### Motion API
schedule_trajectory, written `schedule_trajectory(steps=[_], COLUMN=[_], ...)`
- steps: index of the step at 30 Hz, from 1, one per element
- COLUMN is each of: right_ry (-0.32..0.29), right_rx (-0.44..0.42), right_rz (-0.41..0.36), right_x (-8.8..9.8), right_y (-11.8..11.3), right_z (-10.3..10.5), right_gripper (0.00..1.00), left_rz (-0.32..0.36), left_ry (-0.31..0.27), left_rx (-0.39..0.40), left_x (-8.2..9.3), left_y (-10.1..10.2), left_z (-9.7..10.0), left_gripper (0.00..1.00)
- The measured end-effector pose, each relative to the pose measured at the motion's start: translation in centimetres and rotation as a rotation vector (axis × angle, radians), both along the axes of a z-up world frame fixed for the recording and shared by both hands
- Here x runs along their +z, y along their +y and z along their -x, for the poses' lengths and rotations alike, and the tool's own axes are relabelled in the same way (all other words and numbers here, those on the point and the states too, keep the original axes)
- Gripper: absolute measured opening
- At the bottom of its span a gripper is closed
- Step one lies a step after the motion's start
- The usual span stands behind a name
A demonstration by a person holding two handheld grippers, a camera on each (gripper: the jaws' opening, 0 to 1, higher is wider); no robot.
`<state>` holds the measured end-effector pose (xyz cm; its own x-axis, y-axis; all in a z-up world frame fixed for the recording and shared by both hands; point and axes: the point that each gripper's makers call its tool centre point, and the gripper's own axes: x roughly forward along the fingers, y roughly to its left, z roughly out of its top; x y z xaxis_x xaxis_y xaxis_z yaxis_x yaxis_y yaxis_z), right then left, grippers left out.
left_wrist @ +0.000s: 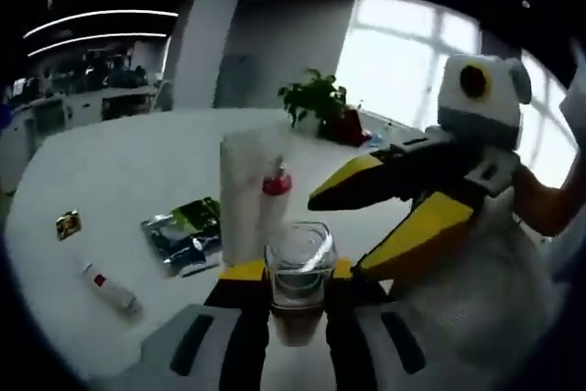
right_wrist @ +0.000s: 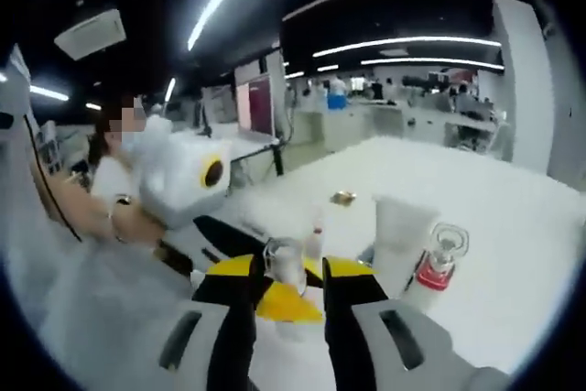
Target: Arrange the skincare products in the storage area until every visible bottle or jar stands upright without overlapping.
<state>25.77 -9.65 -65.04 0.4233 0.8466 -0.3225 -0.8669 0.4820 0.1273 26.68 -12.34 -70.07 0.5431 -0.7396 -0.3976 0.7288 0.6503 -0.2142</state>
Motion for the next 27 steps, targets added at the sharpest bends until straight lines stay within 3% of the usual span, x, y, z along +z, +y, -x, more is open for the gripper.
schedule_trajectory(steps=[6, 9, 12, 27], right_ry=[-0.012, -0.001, 0.003, -0.048], right_rx=[0.012, 0.018, 0.019, 0.013], right_rz=[0.031, 0.014, -0.001, 0.055], right_x=[-0.7, -0.8, -0.6, -0.7], right_y=[1.0, 1.5, 1.7, 0.9], right_z=[0.1, 0.4, 0.5, 1.0], right_gripper=[0.28, 0.27, 0.26, 0.21], left_rz=[-0.044, -0.075, -0.063, -0.093], left_ry=[-0.053, -0.101, -0.142, -0.175], left_rx=[-0.029, -0.067, -0.115, -0.141], left_x=[0.2, 0.4, 1.0, 0.9], left_y=[-0.2, -0.5, -1.3, -1.6], left_z=[0.1, 0.5, 1.0, 1.2], left_gripper=[0.16, 0.16, 0.16, 0.17])
